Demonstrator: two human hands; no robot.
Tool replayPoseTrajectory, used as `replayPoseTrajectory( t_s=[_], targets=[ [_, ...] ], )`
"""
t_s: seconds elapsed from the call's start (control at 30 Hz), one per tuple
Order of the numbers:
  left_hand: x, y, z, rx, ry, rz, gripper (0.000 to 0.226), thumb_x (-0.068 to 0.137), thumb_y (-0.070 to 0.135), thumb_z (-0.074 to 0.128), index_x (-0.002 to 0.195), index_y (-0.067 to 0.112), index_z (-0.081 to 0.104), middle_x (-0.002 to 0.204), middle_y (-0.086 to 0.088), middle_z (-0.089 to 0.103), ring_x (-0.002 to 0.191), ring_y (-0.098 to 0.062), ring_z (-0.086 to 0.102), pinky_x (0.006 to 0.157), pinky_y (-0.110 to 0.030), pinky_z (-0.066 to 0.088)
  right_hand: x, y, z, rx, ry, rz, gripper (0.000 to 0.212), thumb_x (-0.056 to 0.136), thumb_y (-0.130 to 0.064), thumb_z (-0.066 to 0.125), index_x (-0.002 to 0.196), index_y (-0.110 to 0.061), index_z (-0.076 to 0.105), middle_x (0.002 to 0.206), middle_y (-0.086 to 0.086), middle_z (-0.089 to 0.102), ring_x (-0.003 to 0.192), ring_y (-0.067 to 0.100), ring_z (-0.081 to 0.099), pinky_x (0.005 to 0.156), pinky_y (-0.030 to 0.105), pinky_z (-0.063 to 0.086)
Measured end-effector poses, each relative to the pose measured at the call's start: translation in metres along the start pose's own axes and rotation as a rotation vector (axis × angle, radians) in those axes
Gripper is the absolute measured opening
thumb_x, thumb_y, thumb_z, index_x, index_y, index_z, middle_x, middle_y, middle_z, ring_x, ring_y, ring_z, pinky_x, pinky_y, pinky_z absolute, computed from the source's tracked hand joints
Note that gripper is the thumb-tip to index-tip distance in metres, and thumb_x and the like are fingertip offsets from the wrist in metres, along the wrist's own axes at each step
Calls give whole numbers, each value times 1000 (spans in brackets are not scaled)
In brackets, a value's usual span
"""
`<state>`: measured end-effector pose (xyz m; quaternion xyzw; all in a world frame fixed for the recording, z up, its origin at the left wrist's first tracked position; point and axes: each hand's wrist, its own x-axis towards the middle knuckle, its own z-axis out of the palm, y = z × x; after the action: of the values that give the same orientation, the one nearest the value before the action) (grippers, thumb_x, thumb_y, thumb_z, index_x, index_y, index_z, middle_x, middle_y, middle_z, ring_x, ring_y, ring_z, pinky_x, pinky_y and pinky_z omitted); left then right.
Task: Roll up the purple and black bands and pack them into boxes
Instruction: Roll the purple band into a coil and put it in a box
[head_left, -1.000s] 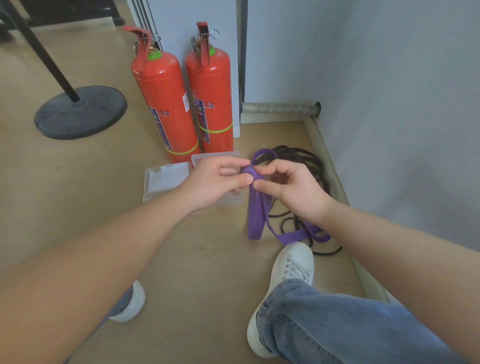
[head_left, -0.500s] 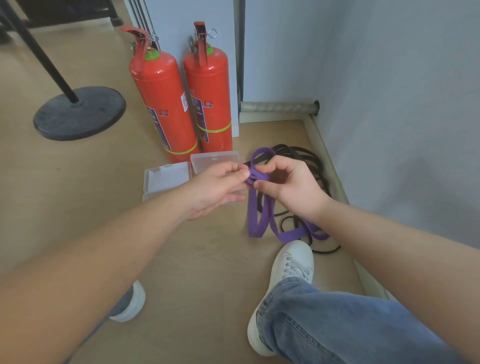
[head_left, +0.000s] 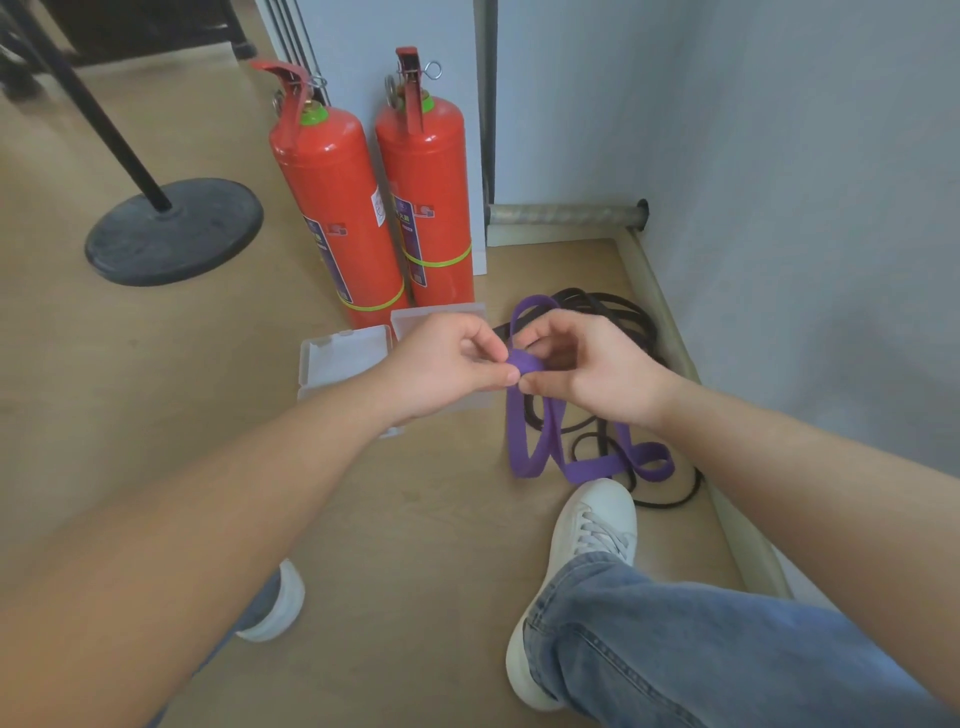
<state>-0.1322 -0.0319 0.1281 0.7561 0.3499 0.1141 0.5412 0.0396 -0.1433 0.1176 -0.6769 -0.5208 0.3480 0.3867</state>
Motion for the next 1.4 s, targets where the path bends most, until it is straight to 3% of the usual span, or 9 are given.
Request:
replayPoseTrajectory(
  t_s=[0.27,0.5,0.6,0.73,0.9,0.97,1.07,1.2,1.4],
  targets=[
    [-7,-1,17,-692,214,-114,17,86,-10,70,86,4,59,87,-12,72,85,-19,73,84,-27,61,-2,10,25,457,182,92,21,87,-11,79,107,-14,74,99,9,78,84,18,72,79,34,55],
    [-8,-2,20,-867,196,-158,16,87,-10,67,87,3,59,75,-4,73,77,-12,75,76,-22,61,-2,6,21,352,200,53,27,82,-11,84,107,-15,74,103,12,77,90,20,73,91,40,58],
    [-7,0,15,-770,129,-141,13,88,-7,68,92,4,61,87,-7,73,80,-12,75,75,-24,61,0,1,16,250,204,23,21,84,-9,82,103,-11,75,100,16,76,85,23,71,89,45,58],
    [-4,3,-1,-176,21,-53,16,84,7,79,95,12,68,113,-5,71,97,-13,73,75,-36,64,1,-2,6,18,139,-29,19,84,-13,82,103,-13,77,97,2,77,90,21,74,90,43,59],
    [-4,19,-11,458,54,210,18,74,33,87,77,32,69,85,11,76,86,-2,70,82,-21,52,-1,-16,-4,-207,38,-71,26,83,-15,82,104,-26,70,94,-6,76,86,12,71,86,40,58],
    [-4,29,-16,561,37,254,20,70,42,87,72,36,67,82,13,73,86,0,66,78,-17,48,-1,-23,-8,-180,15,-52,31,80,-15,85,102,-25,66,91,-6,75,83,13,71,85,40,58],
    [-2,45,-23,523,-9,227,18,72,33,88,76,29,71,76,11,75,77,5,69,70,-8,48,0,-29,-13,-147,46,-70,29,77,-17,88,94,-25,65,90,0,75,82,23,70,83,43,59],
    [-3,48,-28,442,-28,204,19,72,22,89,80,25,72,79,9,77,78,4,72,82,-18,57,-2,-33,-12,-96,72,-75,35,73,-18,91,94,-31,66,91,-6,76,82,12,73,87,37,60],
    [-12,22,-21,-94,135,126,17,79,7,82,85,19,72,85,6,79,85,-4,74,86,-22,57,-7,-26,-3,76,165,-92,30,78,-13,87,99,-24,68,94,-1,76,88,21,74,88,41,60]
  ],
)
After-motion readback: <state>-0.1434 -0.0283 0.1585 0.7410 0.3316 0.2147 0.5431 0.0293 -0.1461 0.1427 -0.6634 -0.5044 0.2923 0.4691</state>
